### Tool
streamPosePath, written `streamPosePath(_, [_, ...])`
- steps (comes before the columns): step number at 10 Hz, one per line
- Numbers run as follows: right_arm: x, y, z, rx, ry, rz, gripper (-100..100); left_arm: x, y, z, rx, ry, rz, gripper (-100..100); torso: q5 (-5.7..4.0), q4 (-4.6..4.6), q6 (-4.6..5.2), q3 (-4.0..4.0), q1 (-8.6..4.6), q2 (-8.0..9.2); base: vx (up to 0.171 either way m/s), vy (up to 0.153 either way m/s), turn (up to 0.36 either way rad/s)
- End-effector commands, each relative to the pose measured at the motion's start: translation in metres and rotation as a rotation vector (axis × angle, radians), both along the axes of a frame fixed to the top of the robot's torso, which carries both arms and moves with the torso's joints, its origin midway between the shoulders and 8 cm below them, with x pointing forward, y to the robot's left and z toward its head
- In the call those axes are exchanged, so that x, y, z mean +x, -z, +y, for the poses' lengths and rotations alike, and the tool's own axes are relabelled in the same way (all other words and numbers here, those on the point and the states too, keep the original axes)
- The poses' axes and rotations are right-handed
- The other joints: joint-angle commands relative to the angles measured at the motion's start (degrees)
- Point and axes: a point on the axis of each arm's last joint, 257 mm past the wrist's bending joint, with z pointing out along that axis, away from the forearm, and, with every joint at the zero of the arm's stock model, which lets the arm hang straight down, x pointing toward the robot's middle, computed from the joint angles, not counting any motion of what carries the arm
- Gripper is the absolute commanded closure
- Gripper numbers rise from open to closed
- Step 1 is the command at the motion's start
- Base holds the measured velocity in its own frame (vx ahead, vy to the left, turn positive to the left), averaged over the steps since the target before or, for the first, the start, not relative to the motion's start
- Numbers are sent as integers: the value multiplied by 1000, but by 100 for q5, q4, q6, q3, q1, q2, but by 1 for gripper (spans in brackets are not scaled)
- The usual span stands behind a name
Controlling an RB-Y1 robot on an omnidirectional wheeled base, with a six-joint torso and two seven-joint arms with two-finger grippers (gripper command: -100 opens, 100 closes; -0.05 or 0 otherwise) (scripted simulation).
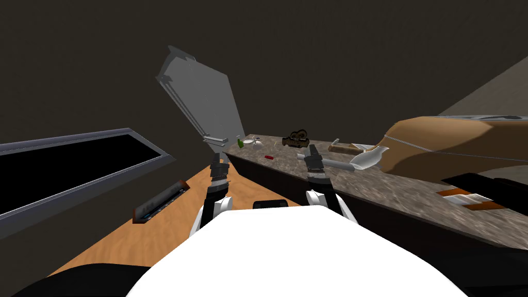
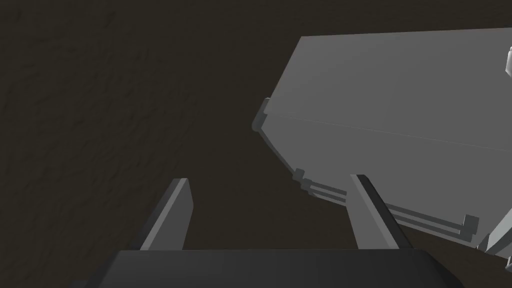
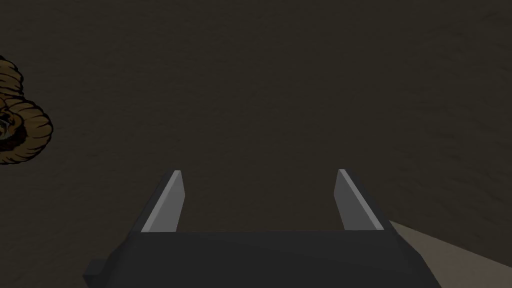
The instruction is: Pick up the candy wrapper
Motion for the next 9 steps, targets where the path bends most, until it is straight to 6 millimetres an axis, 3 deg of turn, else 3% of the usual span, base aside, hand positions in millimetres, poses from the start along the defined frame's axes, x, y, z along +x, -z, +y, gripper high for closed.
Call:
streamPosePath(1, [2, 7, 2, -27, -16, 18, -100, 0, 0, 0, 0, 0, 0, 0, 0, 0, 0, 0, 0, 0, 0, 12, 72])
streamPosePath(4, [7, 31, 5, -92, -56, 80, -100, 0, 0, 0, 0, 0, 0, 0, 2, 0, -2, -1, 9, -1, 1, 31, 129])
streamPosePath(5, [7, 32, 5, -100, -60, 81, -100, 0, 0, 0, 0, 0, 0, 0, 2, 0, -2, -1, 12, -1, 2, 21, 41])
streamPosePath(9, [11, 70, 1, -185, -107, 176, -100, 0, 0, 0, 0, 0, 0, 0, 2, 0, 0, 0, 7, -1, 2, 26, 133])
